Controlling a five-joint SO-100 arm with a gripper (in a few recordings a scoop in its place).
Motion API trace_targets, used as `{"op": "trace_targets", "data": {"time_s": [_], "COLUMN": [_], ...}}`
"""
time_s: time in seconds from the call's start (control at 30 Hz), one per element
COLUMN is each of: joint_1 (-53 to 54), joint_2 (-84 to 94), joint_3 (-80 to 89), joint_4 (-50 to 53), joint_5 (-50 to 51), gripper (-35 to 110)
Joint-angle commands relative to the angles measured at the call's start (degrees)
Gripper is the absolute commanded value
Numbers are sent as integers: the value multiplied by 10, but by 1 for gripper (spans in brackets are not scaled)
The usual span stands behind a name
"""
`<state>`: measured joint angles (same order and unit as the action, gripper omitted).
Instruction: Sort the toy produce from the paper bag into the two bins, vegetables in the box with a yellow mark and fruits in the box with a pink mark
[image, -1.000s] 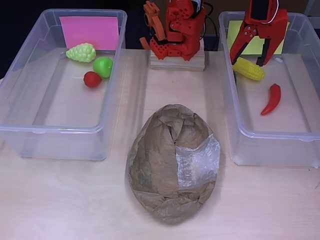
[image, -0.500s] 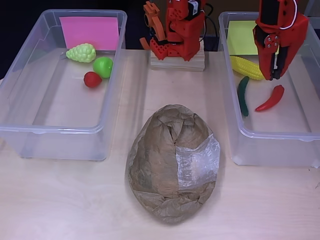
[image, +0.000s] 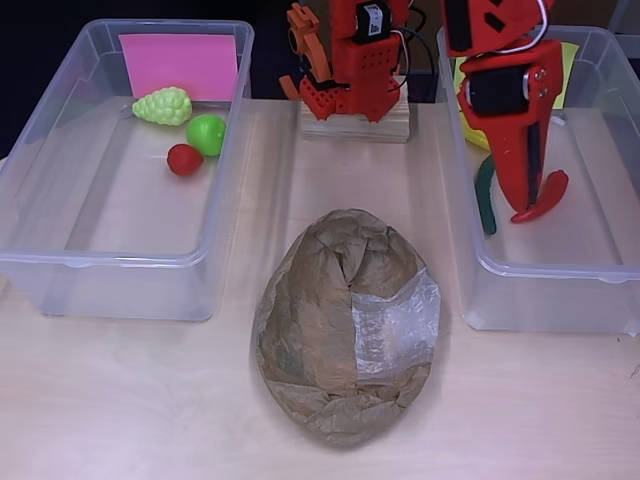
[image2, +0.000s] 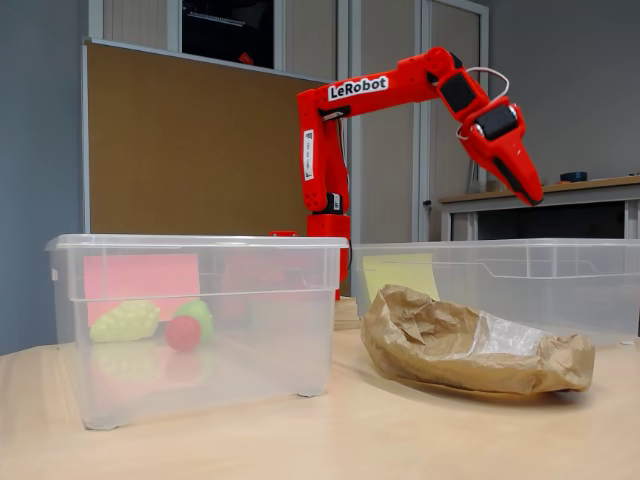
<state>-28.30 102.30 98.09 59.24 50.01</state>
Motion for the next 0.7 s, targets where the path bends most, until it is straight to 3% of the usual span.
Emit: {"op": "trace_targets", "data": {"time_s": [0.0, 0.33, 0.53, 0.67], "joint_1": [44, 231, 272, 279], "joint_2": [73, 279, 396, 517], "joint_3": [70, 437, 610, 713], "joint_4": [-74, -264, -367, -381], "joint_5": [-110, -151, -167, -164], "gripper": [0, 1, 1, 1]}}
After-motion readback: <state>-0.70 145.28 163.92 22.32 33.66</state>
